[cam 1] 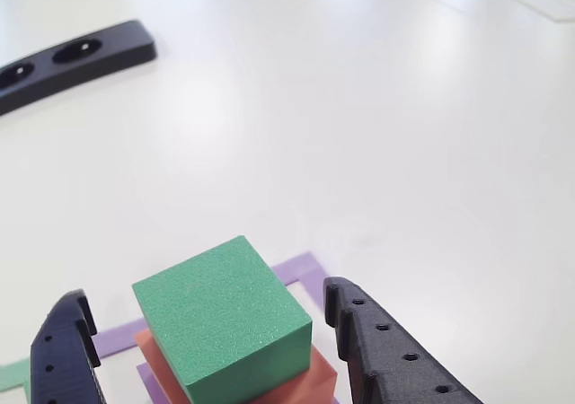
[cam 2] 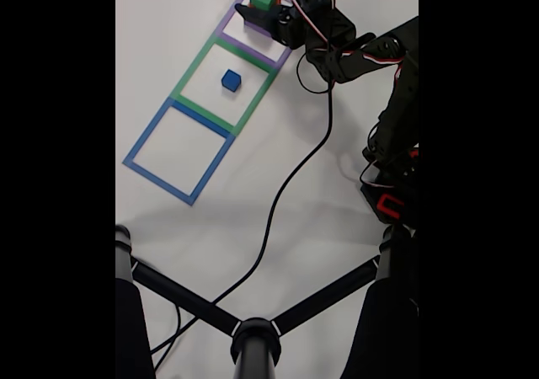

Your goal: Tower of hanoi

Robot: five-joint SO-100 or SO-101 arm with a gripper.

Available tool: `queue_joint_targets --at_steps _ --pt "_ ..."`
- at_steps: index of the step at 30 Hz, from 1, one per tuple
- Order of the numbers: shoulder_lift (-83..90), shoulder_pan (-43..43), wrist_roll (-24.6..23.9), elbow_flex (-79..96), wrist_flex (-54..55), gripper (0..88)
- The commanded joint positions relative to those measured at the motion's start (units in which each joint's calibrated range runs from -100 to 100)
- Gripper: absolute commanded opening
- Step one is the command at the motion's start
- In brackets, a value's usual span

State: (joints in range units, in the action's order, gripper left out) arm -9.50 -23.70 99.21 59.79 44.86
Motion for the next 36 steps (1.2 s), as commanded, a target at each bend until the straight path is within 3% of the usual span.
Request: queue_joint_targets --at_steps 1,19,36 --pt "0.4 0.9 0.8 -0.8 1.5 26.0" --pt "0.3 2.2 0.8 -0.7 1.6 12.3" --pt "5.7 1.1 0.8 -0.7 -2.7 8.8"
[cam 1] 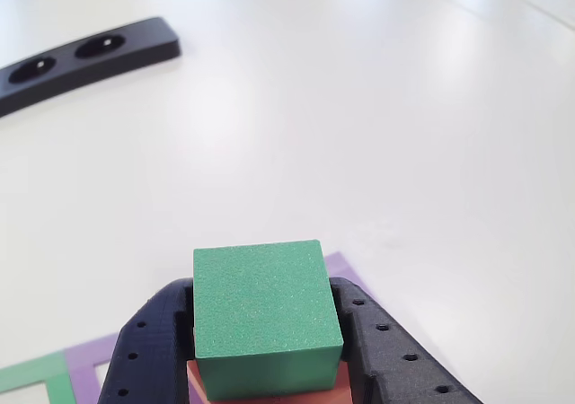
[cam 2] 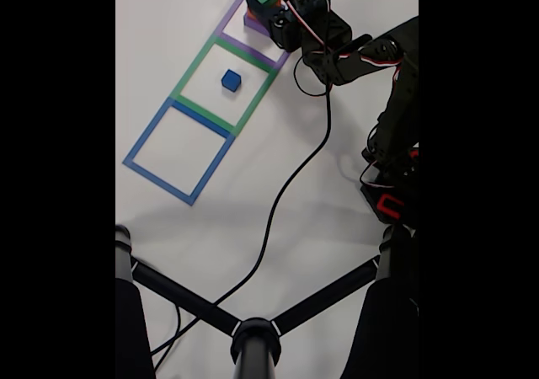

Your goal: Tower of hanoi

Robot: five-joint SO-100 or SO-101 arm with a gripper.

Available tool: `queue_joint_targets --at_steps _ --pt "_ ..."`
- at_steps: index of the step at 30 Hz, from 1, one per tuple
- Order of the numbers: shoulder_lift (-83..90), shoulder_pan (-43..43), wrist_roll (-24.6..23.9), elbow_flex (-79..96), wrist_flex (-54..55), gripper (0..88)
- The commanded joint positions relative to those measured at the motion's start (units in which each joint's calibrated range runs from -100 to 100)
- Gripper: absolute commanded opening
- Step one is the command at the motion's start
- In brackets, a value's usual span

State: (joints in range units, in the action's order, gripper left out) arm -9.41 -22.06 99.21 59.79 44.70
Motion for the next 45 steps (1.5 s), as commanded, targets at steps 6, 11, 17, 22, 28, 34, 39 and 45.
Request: queue_joint_targets --at_steps 6,11,17,22,28,34,39,45 --pt "22.0 -0.3 0.8 -3.7 -24.0 8.9" --pt "36.3 -0.5 0.8 -15.3 -56.0 8.5" --pt "44.8 -0.9 0.8 -37.1 -95.5 9.0" --pt "46.2 1.2 0.8 -54.6 -118.0 8.9" --pt "48.8 7.2 0.8 -64.8 -130.9 8.6" --pt "53.2 15.6 -2.9 -64.2 -134.1 8.2" --pt "58.2 21.9 -3.1 -60.0 -133.3 8.2" --pt "62.6 27.4 -0.5 -53.3 -131.8 8.2"
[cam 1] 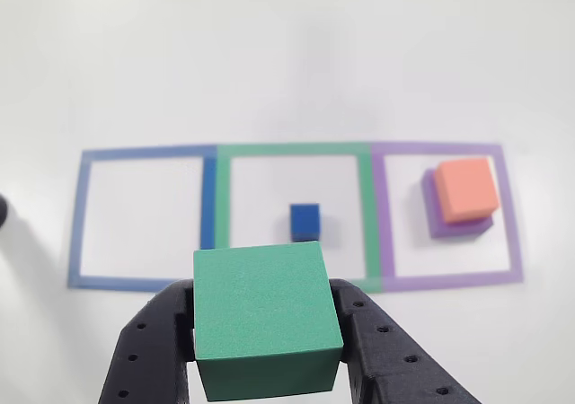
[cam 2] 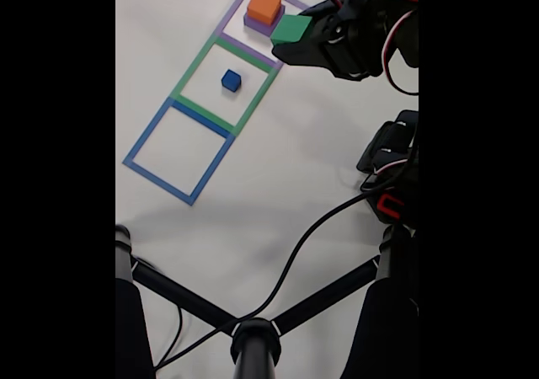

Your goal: Tower of hanoi

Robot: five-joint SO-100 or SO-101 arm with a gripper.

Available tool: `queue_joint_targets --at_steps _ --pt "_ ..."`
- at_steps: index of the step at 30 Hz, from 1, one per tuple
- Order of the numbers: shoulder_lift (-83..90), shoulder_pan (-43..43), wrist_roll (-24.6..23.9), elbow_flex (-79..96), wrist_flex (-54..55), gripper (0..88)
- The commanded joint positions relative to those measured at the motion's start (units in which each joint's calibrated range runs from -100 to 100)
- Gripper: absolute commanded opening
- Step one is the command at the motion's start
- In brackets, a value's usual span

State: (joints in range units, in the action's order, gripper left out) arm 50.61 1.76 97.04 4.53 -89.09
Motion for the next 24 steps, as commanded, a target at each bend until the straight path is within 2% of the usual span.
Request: queue_joint_targets --at_steps 1,5,13,18,24 --pt "2.8 4.2 2.4 3.3 2.8 8.1" --pt "3.7 5.3 3.0 12.4 10.8 8.1" --pt "3.3 6.1 3.0 39.4 36.8 8.5" --pt "1.3 6.9 3.0 60.9 65.9 8.6" --pt "-9.1 9.2 3.0 74.7 93.2 8.7"
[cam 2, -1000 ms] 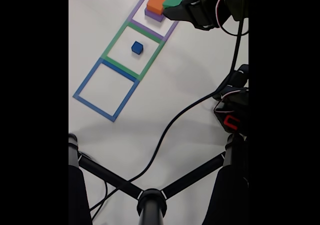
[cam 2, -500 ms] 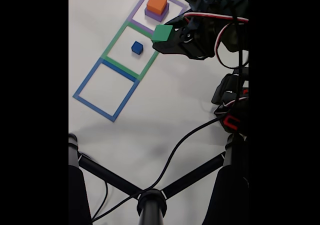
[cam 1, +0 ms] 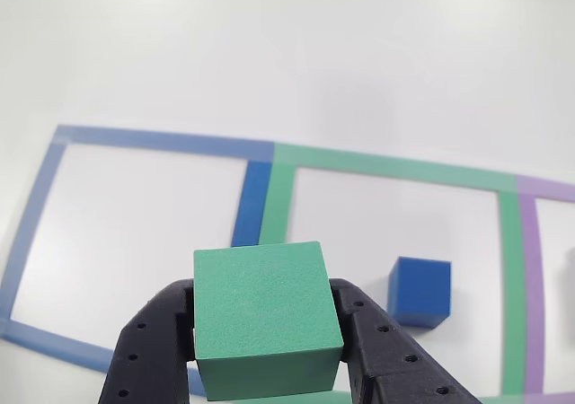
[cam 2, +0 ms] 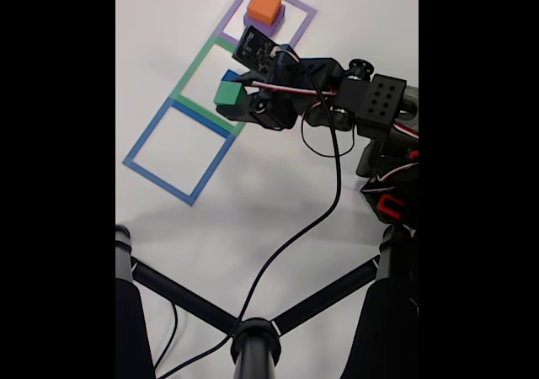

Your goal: Tower of hanoi

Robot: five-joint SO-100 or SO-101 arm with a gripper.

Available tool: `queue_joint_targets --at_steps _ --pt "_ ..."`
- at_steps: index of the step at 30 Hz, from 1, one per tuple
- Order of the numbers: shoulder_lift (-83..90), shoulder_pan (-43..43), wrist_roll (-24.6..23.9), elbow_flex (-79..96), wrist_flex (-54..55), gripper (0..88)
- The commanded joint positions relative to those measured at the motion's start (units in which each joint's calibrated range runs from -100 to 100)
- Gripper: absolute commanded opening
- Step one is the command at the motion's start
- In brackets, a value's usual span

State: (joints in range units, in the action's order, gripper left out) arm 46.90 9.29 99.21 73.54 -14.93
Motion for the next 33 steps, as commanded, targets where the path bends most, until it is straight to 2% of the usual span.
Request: queue_joint_targets --at_steps 1,9,14,33 --pt "-7.9 2.2 0.8 6.7 23.1 8.6" --pt "-28.4 5.3 0.8 7.7 48.6 7.9" --pt "-39.7 6.8 0.8 5.6 59.4 8.5" --pt "-70.3 12.2 0.8 -11.9 75.8 8.5"
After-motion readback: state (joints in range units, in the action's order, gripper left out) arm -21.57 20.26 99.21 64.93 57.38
